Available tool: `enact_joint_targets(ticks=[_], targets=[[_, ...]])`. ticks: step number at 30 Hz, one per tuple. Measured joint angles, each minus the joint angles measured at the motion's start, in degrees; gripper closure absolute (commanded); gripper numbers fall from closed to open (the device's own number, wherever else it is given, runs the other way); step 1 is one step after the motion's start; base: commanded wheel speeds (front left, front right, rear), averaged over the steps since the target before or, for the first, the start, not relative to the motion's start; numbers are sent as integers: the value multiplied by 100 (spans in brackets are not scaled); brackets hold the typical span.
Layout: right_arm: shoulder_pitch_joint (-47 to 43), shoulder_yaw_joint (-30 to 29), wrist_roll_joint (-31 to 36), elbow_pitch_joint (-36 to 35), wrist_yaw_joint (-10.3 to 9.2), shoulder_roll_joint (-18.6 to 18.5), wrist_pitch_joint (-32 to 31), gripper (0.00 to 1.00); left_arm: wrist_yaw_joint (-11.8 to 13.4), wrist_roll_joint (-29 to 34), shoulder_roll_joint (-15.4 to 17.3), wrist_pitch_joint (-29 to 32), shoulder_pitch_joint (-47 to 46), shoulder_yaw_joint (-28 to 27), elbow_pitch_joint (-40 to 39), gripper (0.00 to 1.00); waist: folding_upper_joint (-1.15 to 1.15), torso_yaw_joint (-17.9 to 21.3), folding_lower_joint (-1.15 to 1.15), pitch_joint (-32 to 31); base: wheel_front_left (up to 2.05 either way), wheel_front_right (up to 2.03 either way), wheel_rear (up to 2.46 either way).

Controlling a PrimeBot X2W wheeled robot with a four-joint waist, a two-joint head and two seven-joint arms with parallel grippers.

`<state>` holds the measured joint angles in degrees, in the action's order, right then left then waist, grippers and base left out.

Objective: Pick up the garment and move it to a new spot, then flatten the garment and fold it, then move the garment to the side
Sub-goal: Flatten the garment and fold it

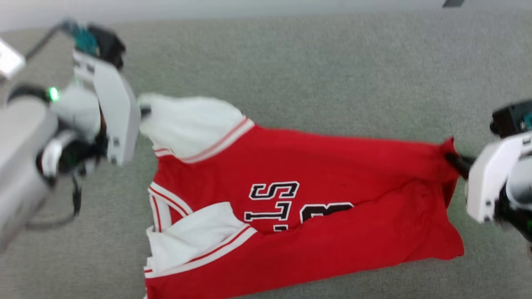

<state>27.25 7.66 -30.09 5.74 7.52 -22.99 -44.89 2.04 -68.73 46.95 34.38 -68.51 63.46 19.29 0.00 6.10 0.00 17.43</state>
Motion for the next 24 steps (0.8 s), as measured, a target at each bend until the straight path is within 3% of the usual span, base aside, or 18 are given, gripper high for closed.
enact_joint_targets(ticks=[7,11,15,20,22,23,24], targets=[[-976,-368,-20,-488,1,-62,-299,100,1315,-470,1039,129,1098,4,-2299,100,0,-169,0,-359,0,0,0],[-1468,-564,66,-577,1,11,-413,100,1881,-747,1380,-27,1802,122,-3216,100,0,-261,0,-498,0,0,0],[-1719,-656,130,-468,1,212,-504,100,2022,-985,1400,-264,2382,281,-3377,100,0,-336,0,-585,0,0,0],[-1701,-627,125,-219,0,448,-553,100,1794,-1248,1044,-402,2730,399,-2793,100,0,-400,0,-648,0,0,0],[-1627,-558,186,-133,1,471,-548,65,1577,-1287,893,-505,2776,407,-2521,99,0,-416,0,-666,0,0,0],[-1573,-543,197,-102,1,467,-548,3,1503,-1289,803,-641,2775,353,-2382,83,0,-424,0,-676,0,0,0],[-1534,-530,197,-82,0,463,-549,0,1445,-1289,743,-712,2769,308,-2259,73,0,-430,0,-684,0,0,0]])
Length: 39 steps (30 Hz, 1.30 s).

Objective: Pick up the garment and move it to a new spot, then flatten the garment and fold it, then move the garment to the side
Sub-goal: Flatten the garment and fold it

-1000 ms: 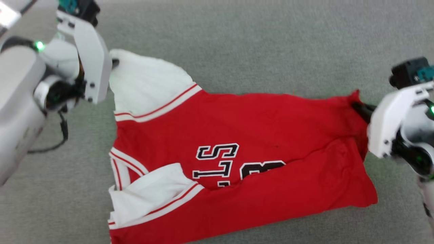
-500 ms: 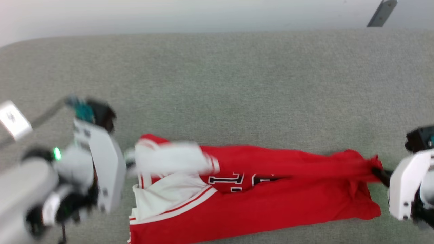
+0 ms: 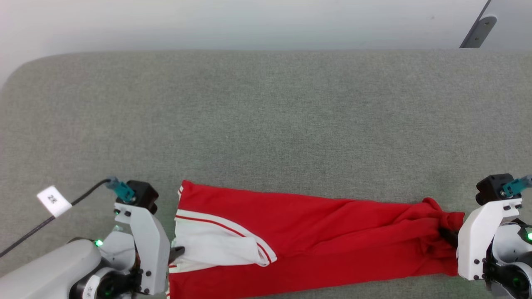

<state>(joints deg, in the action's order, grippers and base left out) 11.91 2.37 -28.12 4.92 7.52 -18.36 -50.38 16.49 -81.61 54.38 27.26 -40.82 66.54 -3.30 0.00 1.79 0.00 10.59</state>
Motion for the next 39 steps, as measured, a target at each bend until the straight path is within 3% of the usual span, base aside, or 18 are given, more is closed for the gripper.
enact_joint_targets(ticks=[1,2,3,11,22,25,28,32,39], targets=[[36,2,-2,29,0,1,-12,0,-68,5,-29,-45,1,3,83,47,0,-7,0,-10,0,0,0],[52,1,-13,32,0,3,-54,0,-123,27,-35,-113,5,-3,159,13,0,-12,0,-21,0,0,0],[63,-8,-24,26,0,1,-86,0,-171,35,-40,-188,6,-33,198,0,0,-18,0,-33,0,0,0],[79,-323,-254,-245,0,-79,-344,0,-325,59,114,-1162,252,-382,15,0,0,-94,0,-140,0,0,0],[-130,-1100,-204,-289,1,74,-940,0,-299,431,358,-3661,1200,-910,-199,0,0,-324,0,-180,0,0,0],[-202,-1215,-188,-178,0,124,-1060,0,-238,509,359,-4097,1480,-1121,-101,0,0,-404,0,-179,0,0,0],[-218,-1345,-147,-41,0,177,-1102,0,-185,698,236,-4214,1760,-1512,67,0,0,-501,0,-180,0,0,0],[-236,-1484,-49,205,1,237,-1118,0,-143,1523,-211,-4241,2184,-2626,242,0,0,-647,0,-189,0,0,0],[-139,-1541,2,761,0,267,-1009,0,-538,2886,-1255,-4235,3366,-4437,290,0,0,-864,0,-235,0,0,0]])
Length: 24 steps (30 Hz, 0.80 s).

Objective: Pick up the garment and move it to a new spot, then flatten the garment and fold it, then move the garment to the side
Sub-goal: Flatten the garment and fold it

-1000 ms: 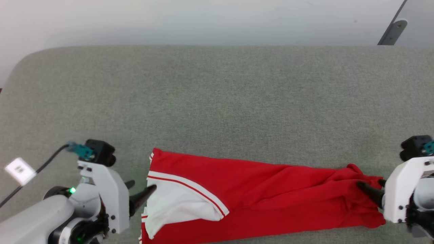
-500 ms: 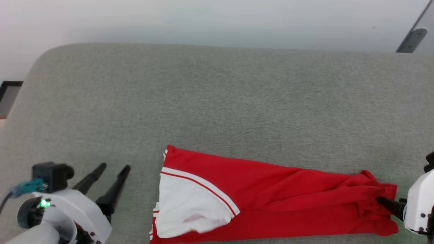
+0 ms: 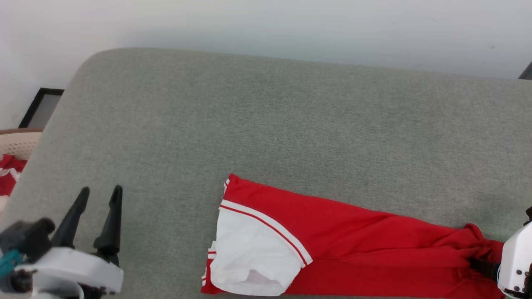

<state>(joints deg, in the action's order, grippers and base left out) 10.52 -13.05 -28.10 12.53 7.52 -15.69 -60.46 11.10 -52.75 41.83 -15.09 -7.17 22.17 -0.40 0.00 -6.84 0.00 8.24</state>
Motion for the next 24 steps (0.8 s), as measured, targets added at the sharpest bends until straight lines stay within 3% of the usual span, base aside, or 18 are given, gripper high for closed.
enact_joint_targets(ticks=[4,5,6,7,17,24], targets=[[124,205,47,338,0,-102,125,0,-331,543,-523,0,465,-715,18,0,0,-83,0,-31,0,0,0],[166,258,14,420,-1,-126,130,25,-410,661,-643,-1,547,-867,31,0,0,-96,0,-43,0,0,0],[187,322,-21,481,-1,-169,152,72,-492,733,-753,-1,616,-1001,48,0,0,-110,0,-54,0,0,0],[191,405,-35,519,-1,-214,209,100,-589,812,-850,-1,691,-1104,74,0,0,-125,0,-62,0,0,0],[417,535,-417,866,2,-355,352,100,-1180,1470,-1497,-3,932,-1939,81,0,0,-146,0,-89,0,0,0],[532,137,-359,1050,3,-655,534,100,-1438,1746,-1809,-4,1010,-2275,25,0,0,-38,0,-113,0,0,0]])
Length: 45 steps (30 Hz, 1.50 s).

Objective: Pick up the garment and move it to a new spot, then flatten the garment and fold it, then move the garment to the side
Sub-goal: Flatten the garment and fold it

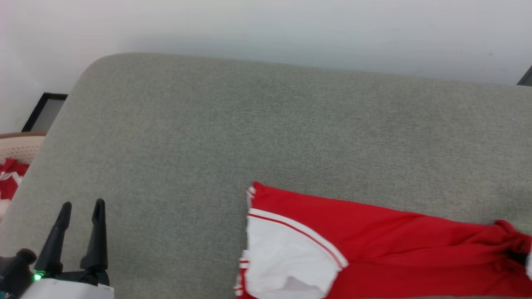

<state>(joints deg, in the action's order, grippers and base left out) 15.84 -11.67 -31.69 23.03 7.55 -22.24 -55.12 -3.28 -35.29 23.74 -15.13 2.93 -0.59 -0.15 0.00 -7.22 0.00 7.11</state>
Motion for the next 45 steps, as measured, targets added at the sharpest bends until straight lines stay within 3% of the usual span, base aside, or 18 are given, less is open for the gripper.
enact_joint_targets(ticks=[8,15,23,29,33,45], targets=[[40,-433,320,371,-1,-461,220,100,-137,199,-198,0,88,-143,47,0,0,141,0,-110,0,0,0],[-63,-425,-138,-165,-2,-346,-88,100,-214,270,-256,0,181,-178,108,0,0,202,0,-260,0,0,0],[-550,-21,-1036,-2080,-2,461,-902,100,-193,269,-194,20,441,-270,88,0,0,217,0,-444,0,0,0],[-592,755,-1138,-2633,-2,1260,-1092,100,-168,259,-211,101,419,-174,15,0,0,94,0,-468,0,0,0],[-371,1295,-1069,-2442,-2,1622,-845,100,-171,261,-223,158,273,-46,7,0,0,-44,0,-443,0,0,0],[394,2461,-805,-694,-3,1894,414,100,-227,237,-271,174,-45,169,189,0,0,-507,0,-334,0,0,0]])
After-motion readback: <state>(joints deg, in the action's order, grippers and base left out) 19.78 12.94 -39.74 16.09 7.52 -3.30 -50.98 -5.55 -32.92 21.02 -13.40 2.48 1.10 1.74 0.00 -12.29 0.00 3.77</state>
